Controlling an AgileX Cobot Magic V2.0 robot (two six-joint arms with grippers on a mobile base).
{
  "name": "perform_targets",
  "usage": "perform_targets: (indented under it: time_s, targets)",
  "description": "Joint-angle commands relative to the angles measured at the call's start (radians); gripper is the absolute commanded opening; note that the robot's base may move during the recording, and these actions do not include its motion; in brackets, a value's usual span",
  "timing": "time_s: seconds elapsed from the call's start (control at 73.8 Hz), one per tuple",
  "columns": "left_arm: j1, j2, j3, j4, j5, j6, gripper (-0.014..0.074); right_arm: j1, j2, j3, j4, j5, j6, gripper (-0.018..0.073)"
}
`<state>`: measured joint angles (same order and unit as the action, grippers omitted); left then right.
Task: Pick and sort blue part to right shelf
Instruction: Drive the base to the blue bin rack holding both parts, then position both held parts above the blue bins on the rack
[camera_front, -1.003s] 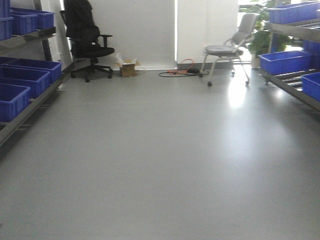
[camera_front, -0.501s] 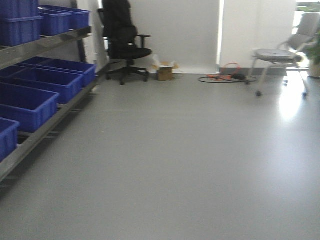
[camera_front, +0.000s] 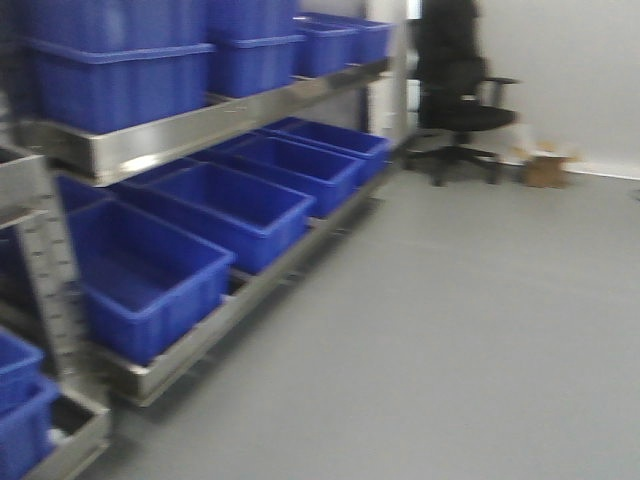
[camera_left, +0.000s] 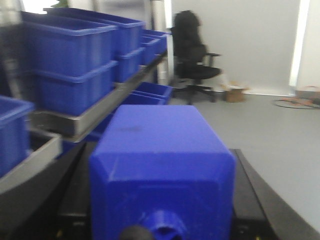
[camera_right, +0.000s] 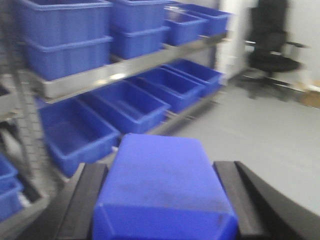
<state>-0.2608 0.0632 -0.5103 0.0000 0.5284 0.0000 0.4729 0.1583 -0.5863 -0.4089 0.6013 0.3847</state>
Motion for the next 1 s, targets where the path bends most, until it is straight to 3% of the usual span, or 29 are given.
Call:
perform_targets:
  time_s: [0.0,0.989]
  targets:
    - [-0.007,0.014,-0.026,0.000,-0.095,-0.006,0.0303,0.000,0.015,-0.030,-0.028,-0.092,-0.002,0.0281]
    - [-0.007,0.014,-0.026,0.000,-0.095,-0.006,0.0303,0.000,0.015,-0.030,-0.028,-0.090,-0.002,0.0281]
